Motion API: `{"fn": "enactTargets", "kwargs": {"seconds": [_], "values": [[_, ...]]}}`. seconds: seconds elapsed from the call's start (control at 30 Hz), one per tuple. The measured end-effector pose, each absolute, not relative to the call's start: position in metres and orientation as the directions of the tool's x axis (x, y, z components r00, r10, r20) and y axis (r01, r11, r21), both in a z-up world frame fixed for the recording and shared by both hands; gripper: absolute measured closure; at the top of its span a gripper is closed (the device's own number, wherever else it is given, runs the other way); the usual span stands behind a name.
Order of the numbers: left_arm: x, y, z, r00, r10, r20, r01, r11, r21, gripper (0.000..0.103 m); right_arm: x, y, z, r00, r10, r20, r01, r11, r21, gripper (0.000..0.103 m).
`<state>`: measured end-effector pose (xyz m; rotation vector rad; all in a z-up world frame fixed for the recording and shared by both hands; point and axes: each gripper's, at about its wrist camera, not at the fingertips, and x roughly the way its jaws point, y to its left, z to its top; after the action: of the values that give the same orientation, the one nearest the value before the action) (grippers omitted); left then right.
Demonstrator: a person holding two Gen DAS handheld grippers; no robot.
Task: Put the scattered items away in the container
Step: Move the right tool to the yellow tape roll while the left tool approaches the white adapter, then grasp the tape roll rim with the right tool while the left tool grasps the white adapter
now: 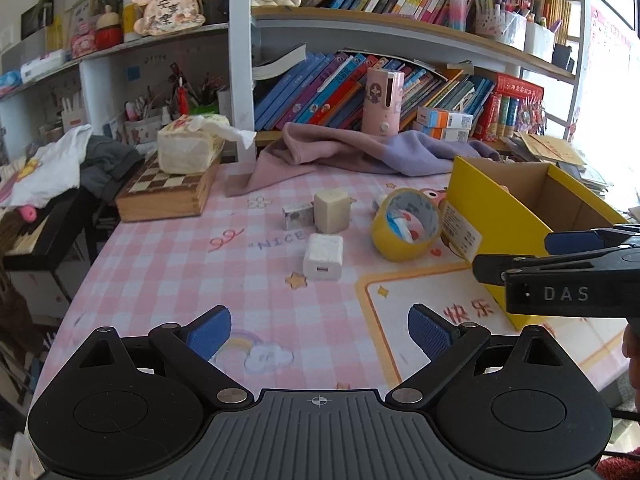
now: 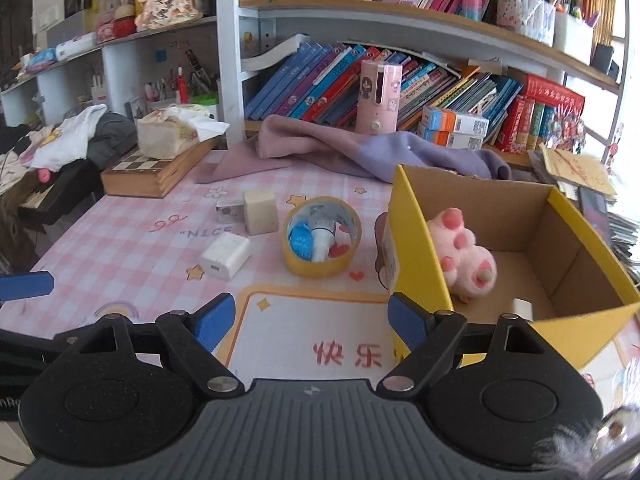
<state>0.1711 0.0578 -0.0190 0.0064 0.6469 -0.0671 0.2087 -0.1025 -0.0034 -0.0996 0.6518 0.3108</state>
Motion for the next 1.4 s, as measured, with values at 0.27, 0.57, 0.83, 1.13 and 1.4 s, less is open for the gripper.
{"fn": "enactTargets", "kwargs": {"seconds": [0.27,0.57,0.83,1.13,1.4], "values": [[0.213,0.056,-0.033,0.776,-0.074,-0.626,0.086,0.996,-0.01,0.007,0.265,-0.088,-0.013,0.712,0.266,-0.65,-0.297,0.953,0.065,0.02],[0.261,0.054,-0.054,0.75,-0.07,-0.657,0.106,0.994,0.014,0.007,0.319,-0.072,-0.031,0.652,0.233,-0.722,-0.24,0.966,0.095,0.019],[0.295,0.052,-0.074,0.725,-0.086,-0.683,0.134,0.991,0.017,0.007,0.356,-0.061,-0.044,0.61,0.204,-0.765,-0.205,0.974,0.096,0.01],[0.323,0.05,-0.09,0.711,-0.108,-0.695,0.164,0.986,0.015,0.015,0.382,-0.05,-0.059,0.56,0.166,-0.811,-0.16,0.983,0.091,0.005],[0.339,0.046,-0.096,0.702,-0.139,-0.698,0.198,0.98,0.005,0.03,0.397,-0.046,-0.066,0.562,0.133,-0.816,-0.094,0.991,0.097,0.005]]}}
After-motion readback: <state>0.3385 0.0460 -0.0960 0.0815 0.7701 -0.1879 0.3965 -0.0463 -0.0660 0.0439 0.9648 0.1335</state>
